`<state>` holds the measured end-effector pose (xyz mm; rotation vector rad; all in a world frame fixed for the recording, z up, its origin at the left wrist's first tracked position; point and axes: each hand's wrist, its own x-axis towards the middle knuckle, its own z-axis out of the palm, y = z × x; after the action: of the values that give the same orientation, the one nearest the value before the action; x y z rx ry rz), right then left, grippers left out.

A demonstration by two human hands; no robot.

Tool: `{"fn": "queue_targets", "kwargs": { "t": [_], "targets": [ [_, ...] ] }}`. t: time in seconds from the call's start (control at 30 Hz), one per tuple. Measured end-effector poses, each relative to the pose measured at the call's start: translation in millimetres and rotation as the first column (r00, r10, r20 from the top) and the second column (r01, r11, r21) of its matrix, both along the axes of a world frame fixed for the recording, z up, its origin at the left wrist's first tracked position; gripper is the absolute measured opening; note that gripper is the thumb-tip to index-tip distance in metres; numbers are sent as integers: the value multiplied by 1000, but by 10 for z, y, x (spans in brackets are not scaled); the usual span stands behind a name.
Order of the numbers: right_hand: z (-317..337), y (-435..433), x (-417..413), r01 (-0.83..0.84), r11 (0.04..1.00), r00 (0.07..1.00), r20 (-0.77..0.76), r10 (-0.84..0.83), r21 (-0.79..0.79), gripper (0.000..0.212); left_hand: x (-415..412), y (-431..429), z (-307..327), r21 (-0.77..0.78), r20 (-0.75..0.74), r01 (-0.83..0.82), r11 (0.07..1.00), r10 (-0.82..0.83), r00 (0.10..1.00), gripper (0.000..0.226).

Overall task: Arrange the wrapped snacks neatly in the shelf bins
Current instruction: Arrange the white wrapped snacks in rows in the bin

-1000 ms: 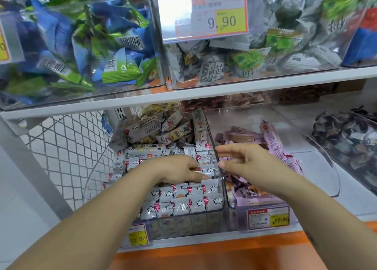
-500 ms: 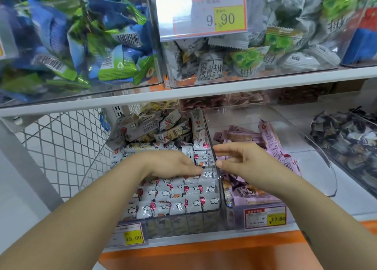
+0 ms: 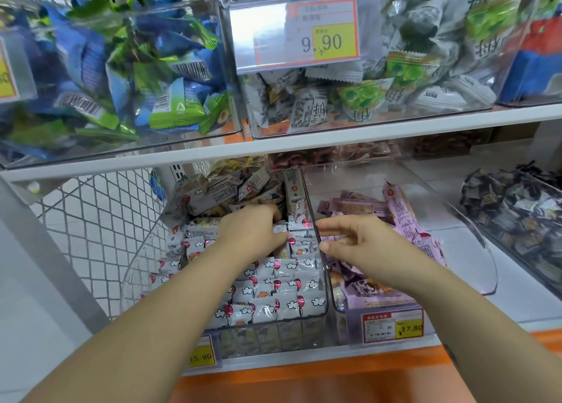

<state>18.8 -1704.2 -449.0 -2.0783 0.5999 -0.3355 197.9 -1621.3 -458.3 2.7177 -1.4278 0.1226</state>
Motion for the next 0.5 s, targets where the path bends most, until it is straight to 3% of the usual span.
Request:
{"fn": "queue_targets", "kwargs": {
  "t": [0.13,0.3,0.4,0.5],
  "targets": [
    [5,6,-7,-11,1000,1000,3,11,-2,41,-54,150,47,-67,-128,11,998,-19,992,37],
    [-6,31,-28,1,1000,1000,-1,-1,0,38,-83,348,103,-344,-292,13,939,-121,949,33],
    [-23,30,0,53,995,997,58,-48,-82,34,-97,549,151,-518,-306,-21,855,-163,938,32],
    [-3,46,46,125,988,975,195,-106,-92,29,-175,757,196,-705,-304,-4,709,-297,905,38]
  ]
}}
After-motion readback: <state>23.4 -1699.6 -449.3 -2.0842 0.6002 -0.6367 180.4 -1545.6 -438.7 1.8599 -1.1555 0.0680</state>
